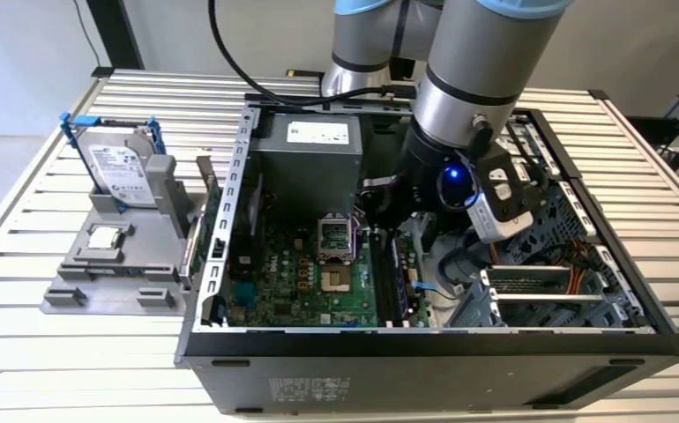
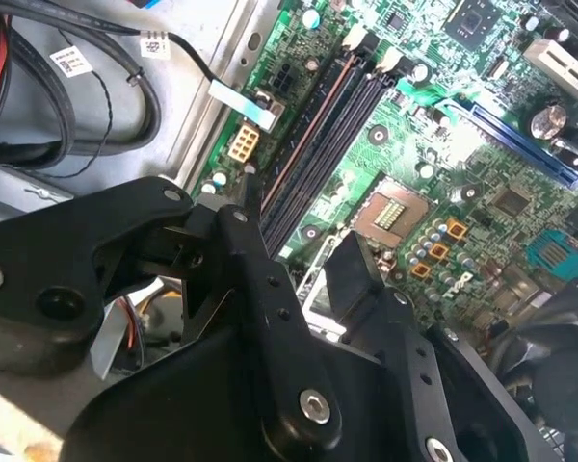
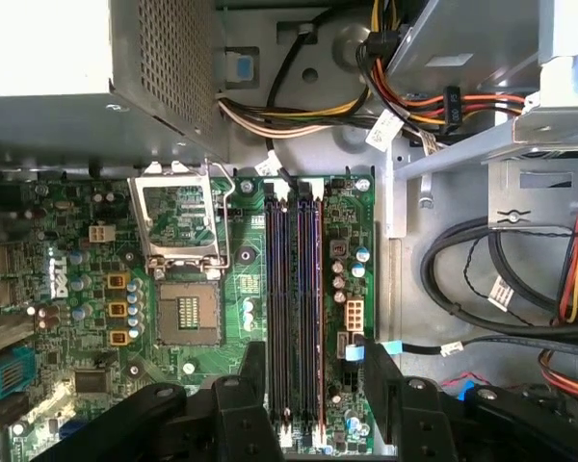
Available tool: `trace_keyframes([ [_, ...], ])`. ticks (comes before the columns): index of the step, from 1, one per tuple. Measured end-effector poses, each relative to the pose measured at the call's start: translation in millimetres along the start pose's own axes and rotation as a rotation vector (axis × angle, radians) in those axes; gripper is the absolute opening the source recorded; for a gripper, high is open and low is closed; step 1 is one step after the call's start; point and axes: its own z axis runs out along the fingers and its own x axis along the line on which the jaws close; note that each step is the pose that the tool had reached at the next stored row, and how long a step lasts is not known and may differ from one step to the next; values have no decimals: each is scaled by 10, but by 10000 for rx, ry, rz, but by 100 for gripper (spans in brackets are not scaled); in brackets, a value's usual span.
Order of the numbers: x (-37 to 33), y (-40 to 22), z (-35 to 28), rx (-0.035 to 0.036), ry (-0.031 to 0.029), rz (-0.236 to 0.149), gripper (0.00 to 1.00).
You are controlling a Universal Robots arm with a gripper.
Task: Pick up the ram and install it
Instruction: 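Insert the ram into the slot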
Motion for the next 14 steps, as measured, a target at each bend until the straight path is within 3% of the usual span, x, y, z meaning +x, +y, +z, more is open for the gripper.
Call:
trace_keyframes([
  [4,1,-1,-3,2,1,0,100],
  [5,1,0,-3,2,1,0,0],
  [14,0,-1,-7,2,1,-1,0],
])
